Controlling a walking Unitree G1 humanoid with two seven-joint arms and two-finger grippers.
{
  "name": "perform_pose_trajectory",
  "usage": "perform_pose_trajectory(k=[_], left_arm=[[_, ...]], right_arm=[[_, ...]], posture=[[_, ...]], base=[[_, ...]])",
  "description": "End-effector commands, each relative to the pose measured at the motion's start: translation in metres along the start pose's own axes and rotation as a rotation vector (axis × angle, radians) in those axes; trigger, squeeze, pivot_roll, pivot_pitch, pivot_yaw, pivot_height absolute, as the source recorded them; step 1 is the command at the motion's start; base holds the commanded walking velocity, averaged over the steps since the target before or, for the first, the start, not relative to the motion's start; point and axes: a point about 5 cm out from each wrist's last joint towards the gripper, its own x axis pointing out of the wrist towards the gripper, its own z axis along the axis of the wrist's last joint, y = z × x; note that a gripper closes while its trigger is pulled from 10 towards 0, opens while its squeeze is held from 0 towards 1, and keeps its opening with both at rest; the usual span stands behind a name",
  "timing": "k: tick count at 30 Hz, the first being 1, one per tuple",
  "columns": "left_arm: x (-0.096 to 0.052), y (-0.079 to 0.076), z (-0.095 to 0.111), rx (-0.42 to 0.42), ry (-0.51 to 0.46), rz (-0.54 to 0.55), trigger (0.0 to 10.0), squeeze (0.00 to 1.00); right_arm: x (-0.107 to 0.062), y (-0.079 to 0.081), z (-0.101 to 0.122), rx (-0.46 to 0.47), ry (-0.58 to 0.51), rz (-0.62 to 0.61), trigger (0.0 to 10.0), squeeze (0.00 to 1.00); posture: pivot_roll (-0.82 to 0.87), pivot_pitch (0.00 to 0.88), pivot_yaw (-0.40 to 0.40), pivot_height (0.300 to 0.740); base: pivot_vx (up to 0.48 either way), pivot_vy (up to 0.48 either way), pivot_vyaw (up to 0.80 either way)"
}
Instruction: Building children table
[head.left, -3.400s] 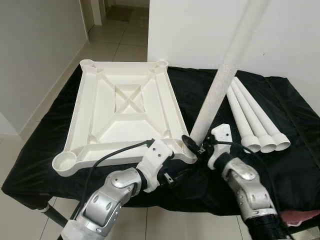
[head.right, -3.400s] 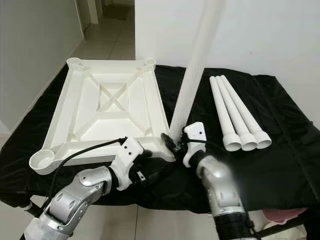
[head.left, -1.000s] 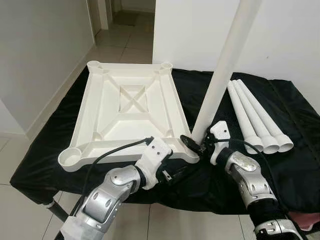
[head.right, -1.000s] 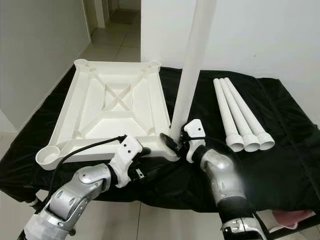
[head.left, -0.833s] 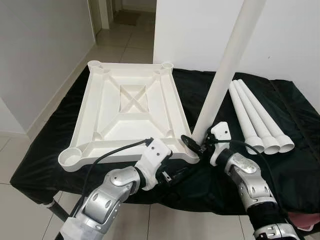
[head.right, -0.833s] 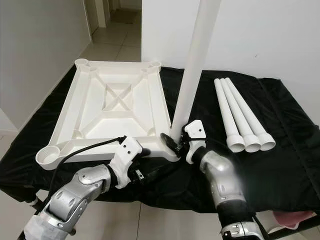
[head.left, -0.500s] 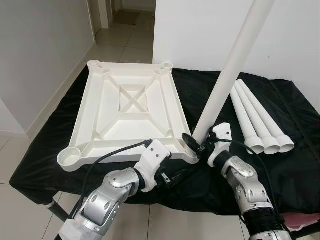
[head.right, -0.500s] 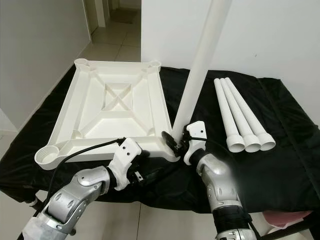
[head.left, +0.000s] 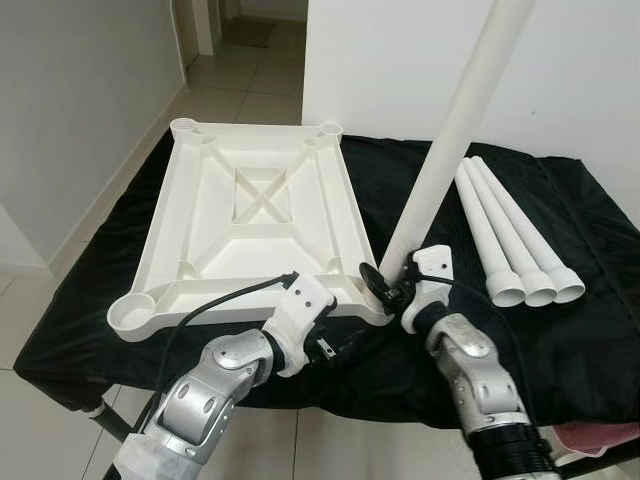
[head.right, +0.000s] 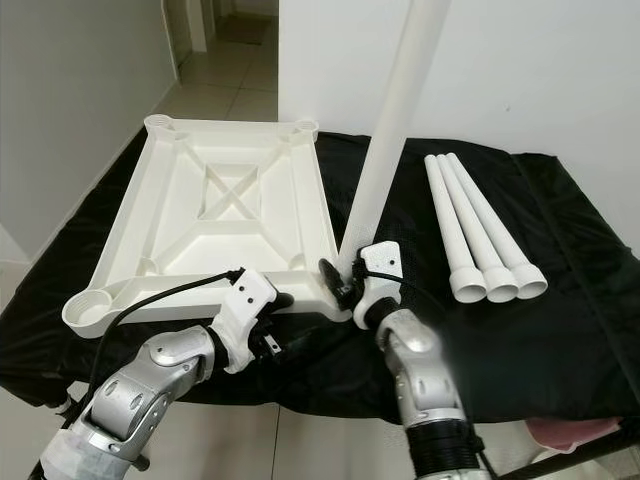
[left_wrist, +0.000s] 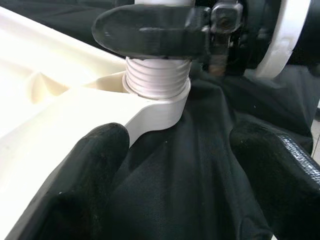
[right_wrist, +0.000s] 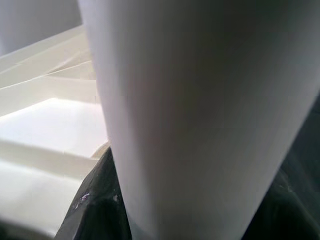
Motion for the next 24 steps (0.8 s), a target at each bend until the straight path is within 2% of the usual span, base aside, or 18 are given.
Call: perform_pose_trajectory(k=[1, 5, 8, 14, 18, 19, 20, 23, 24], left_arm=[[-0.001, 0.004, -0.002, -0.001, 0.009, 0.041, 10.0, 0.00], [-0.002, 0.006, -0.002, -0.005, 0.004, 0.061, 10.0, 0.00], [-0.003, 0.009, -0.002, -0.005, 0.001, 0.075, 10.0, 0.00], [-0.003, 0.019, 0.002, -0.003, -0.019, 0.124, 10.0, 0.00], [-0.002, 0.020, 0.003, -0.001, -0.021, 0.128, 10.0, 0.00], [-0.002, 0.021, 0.003, 0.003, -0.020, 0.128, 10.0, 0.00], [-0.002, 0.022, 0.004, 0.005, -0.021, 0.127, 10.0, 0.00], [-0.001, 0.022, 0.004, 0.005, -0.022, 0.125, 10.0, 0.00], [0.000, 0.021, 0.005, 0.004, -0.024, 0.120, 10.0, 0.00]], right_arm=[[-0.005, -0.003, -0.017, 0.015, 0.081, -0.097, 10.0, 0.00], [-0.008, 0.002, -0.021, 0.006, 0.089, -0.250, 10.0, 0.00], [-0.008, 0.006, -0.019, 0.018, 0.078, -0.290, 10.0, 0.00], [-0.007, 0.012, -0.015, 0.063, 0.059, -0.268, 10.0, 0.00], [-0.007, 0.012, -0.013, 0.061, 0.049, -0.260, 10.0, 0.00], [-0.006, 0.012, -0.011, 0.053, 0.034, -0.249, 10.0, 0.21], [-0.006, 0.010, -0.007, 0.048, 0.010, -0.225, 10.0, 1.00], [-0.006, 0.007, -0.003, 0.031, -0.016, -0.201, 10.0, 1.00], [-0.005, 0.005, 0.001, 0.034, -0.034, -0.159, 10.0, 1.00]], posture=[[0.02, 0.060, -0.054, 0.740], [0.02, 0.062, -0.059, 0.740], [0.01, 0.060, -0.058, 0.740], [0.00, 0.058, -0.044, 0.740], [0.00, 0.056, -0.045, 0.740], [-0.01, 0.056, -0.042, 0.740], [-0.01, 0.055, -0.039, 0.740], [-0.01, 0.055, -0.037, 0.740], [-0.01, 0.054, -0.037, 0.740]], base=[[0.000, 0.000, 0.00], [0.000, 0.000, 0.00], [0.000, 0.000, 0.00], [0.000, 0.000, 0.00], [0.000, 0.000, 0.00], [0.000, 0.000, 0.00], [0.000, 0.000, 0.00], [0.000, 0.000, 0.00], [0.000, 0.000, 0.00]])
